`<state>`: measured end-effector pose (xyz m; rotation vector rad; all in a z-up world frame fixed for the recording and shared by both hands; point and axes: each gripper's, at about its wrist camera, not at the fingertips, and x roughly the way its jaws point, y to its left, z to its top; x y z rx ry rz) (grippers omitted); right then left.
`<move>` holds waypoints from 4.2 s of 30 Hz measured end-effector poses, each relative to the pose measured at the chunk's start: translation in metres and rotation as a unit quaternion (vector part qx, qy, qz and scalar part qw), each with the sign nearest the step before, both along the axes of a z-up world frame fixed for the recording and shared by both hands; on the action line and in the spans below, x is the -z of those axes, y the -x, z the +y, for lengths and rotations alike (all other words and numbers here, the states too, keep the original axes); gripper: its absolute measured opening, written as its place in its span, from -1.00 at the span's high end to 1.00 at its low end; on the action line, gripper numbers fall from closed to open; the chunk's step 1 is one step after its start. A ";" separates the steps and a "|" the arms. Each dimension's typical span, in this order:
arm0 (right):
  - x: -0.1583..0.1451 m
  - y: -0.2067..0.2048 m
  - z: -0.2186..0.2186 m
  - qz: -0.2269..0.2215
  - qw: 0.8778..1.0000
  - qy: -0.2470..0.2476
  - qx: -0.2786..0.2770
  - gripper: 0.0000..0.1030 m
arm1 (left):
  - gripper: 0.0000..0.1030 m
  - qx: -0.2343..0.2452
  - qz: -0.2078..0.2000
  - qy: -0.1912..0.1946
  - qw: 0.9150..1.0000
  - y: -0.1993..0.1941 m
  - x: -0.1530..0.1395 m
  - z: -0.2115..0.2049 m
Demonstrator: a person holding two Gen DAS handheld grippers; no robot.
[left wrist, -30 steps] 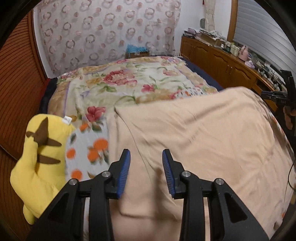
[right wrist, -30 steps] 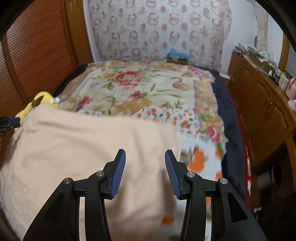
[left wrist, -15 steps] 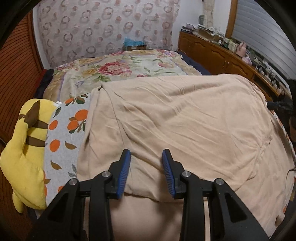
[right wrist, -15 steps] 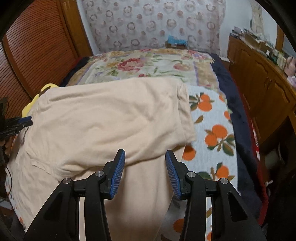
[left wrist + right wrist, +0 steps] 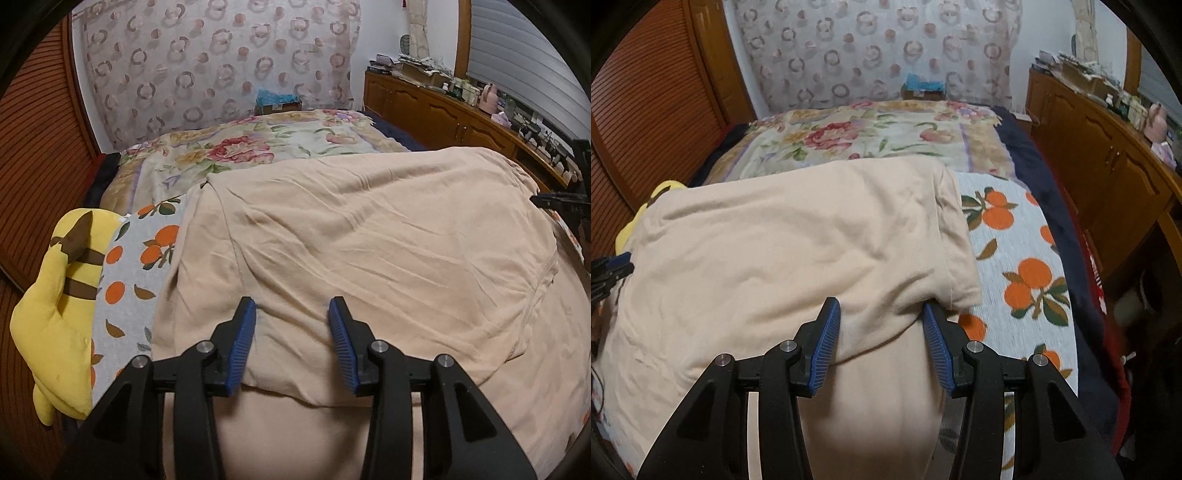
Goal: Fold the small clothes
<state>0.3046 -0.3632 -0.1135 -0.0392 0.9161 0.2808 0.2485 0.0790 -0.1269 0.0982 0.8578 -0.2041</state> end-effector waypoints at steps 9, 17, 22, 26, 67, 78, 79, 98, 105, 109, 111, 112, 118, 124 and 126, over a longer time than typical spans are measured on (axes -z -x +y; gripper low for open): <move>0.005 0.004 0.007 -0.028 0.999 0.024 0.002 0.08 | -0.06 -0.015 0.002 -0.002 1.000 -0.002 0.001 0.004; 0.005 0.004 0.007 -0.028 0.999 0.025 0.002 0.08 | -0.07 -0.030 0.002 0.001 1.000 0.003 0.001 0.003; 0.006 0.005 0.007 -0.028 0.999 0.025 0.002 0.08 | -0.07 -0.054 -0.005 0.039 0.998 0.019 -0.008 0.025; 0.006 0.005 0.007 -0.028 0.999 0.026 0.002 0.08 | -0.07 -0.079 -0.009 0.042 0.996 0.029 -0.015 0.041; -0.022 0.000 0.007 -0.049 0.999 0.000 -0.012 0.97 | 1.00 -0.065 -0.053 0.110 0.990 0.013 -0.041 0.051; -0.073 0.042 0.013 -0.128 0.992 -0.009 -0.021 0.98 | 1.00 -0.068 -0.111 0.127 0.983 0.042 -0.077 0.058; -0.078 0.046 0.013 -0.132 0.991 -0.009 -0.022 0.98 | 1.00 -0.068 -0.117 0.128 0.982 0.046 -0.081 0.059; -0.128 0.193 -0.003 -0.163 0.985 -0.022 -0.054 0.98 | 1.00 -0.087 -0.164 0.138 0.973 0.161 -0.106 0.086; -0.123 0.242 -0.004 -0.132 0.989 -0.005 -0.068 0.98 | 1.00 -0.094 -0.143 0.129 0.977 0.203 -0.091 0.090; -0.087 0.245 -0.001 -0.095 0.994 0.016 -0.060 0.98 | 1.00 -0.101 -0.098 0.106 0.984 0.200 -0.059 0.086; -0.063 0.242 -0.004 -0.066 0.996 0.014 -0.055 0.97 | 1.00 -0.105 -0.067 0.107 0.986 0.195 -0.040 0.087; -0.051 0.240 -0.003 -0.051 0.997 0.016 -0.053 0.97 | 1.00 -0.106 -0.056 0.106 0.987 0.193 -0.032 0.087; -0.018 0.242 -0.012 -0.021 0.998 0.027 -0.052 0.92 | 1.00 -0.099 -0.037 0.089 0.990 0.198 -0.013 0.078; -0.026 0.253 -0.030 -0.032 0.998 0.018 -0.045 0.59 | 0.42 -0.088 -0.029 0.068 0.993 0.204 -0.010 0.073; -0.025 0.255 -0.036 -0.031 0.998 0.035 -0.037 0.56 | 0.33 -0.086 -0.022 0.068 0.994 0.203 -0.007 0.072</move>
